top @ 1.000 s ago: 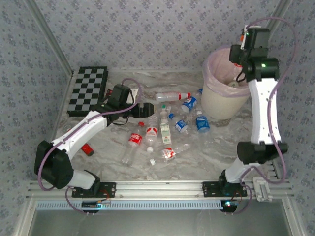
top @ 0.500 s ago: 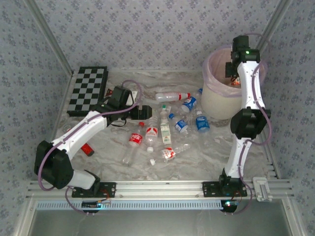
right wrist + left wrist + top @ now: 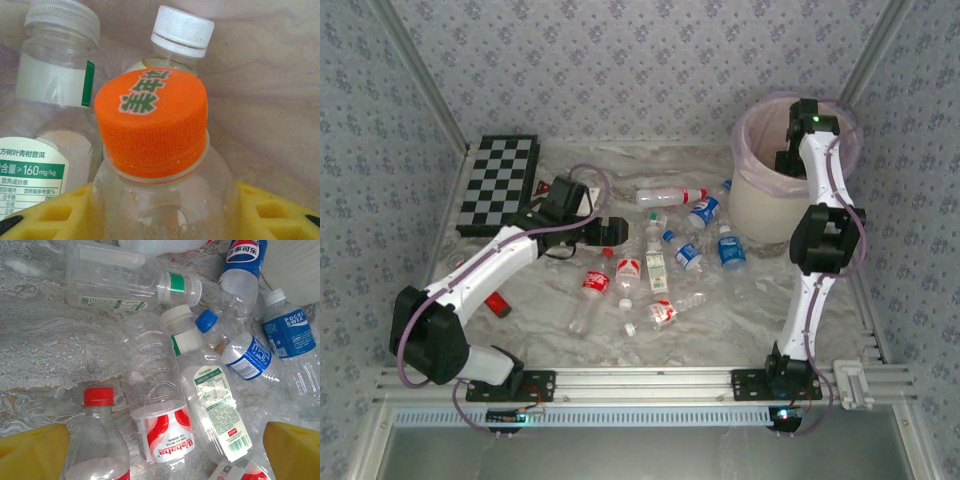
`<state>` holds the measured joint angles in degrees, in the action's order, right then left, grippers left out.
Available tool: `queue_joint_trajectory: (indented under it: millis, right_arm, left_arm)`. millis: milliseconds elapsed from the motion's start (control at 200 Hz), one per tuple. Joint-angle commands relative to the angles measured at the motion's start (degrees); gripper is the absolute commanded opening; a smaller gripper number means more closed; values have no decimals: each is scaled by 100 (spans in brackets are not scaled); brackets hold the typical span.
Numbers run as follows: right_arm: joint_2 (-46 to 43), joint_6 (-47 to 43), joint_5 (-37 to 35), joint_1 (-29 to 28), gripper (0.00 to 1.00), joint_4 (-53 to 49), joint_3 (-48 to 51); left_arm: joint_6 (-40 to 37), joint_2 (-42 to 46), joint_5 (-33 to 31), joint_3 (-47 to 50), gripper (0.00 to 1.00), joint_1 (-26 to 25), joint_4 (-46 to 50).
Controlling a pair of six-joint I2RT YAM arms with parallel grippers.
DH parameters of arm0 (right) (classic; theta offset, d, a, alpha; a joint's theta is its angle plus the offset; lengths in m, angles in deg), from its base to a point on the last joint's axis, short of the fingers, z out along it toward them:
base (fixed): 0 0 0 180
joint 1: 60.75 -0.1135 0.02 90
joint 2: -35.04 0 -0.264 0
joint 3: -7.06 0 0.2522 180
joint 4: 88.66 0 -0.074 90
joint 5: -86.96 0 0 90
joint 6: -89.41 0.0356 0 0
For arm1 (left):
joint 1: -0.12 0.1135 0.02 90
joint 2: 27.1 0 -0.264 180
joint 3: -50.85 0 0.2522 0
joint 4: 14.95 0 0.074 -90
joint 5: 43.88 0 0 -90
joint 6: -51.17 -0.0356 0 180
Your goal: Put the plastic bottles in the bin
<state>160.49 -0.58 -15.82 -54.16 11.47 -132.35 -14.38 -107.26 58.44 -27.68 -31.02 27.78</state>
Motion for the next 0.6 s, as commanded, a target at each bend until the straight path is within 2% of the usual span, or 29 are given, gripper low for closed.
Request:
queue_joint_trajectory:
  millis: [0,85,215,285,595]
  right_arm:
    - [392,140,170,90,4,302,483]
    - [344,147,149,93,17,371,655]
    - [67,148,68,84,51,403,682]
    - [-89,118,22,79,63,277,497]
    - [-838,19,-321,-76,85,-664,-895]
  left_arm:
    - [-107,209,-84,26,99,-32,142]
    - [-98,225,-87,43,99,-32,136]
    - [-98,242,-103,44,99,-33,129]
    - [-107,246,-95,32,99,-41,142]
    - [-640,323,-271,-198,99,-33,637]
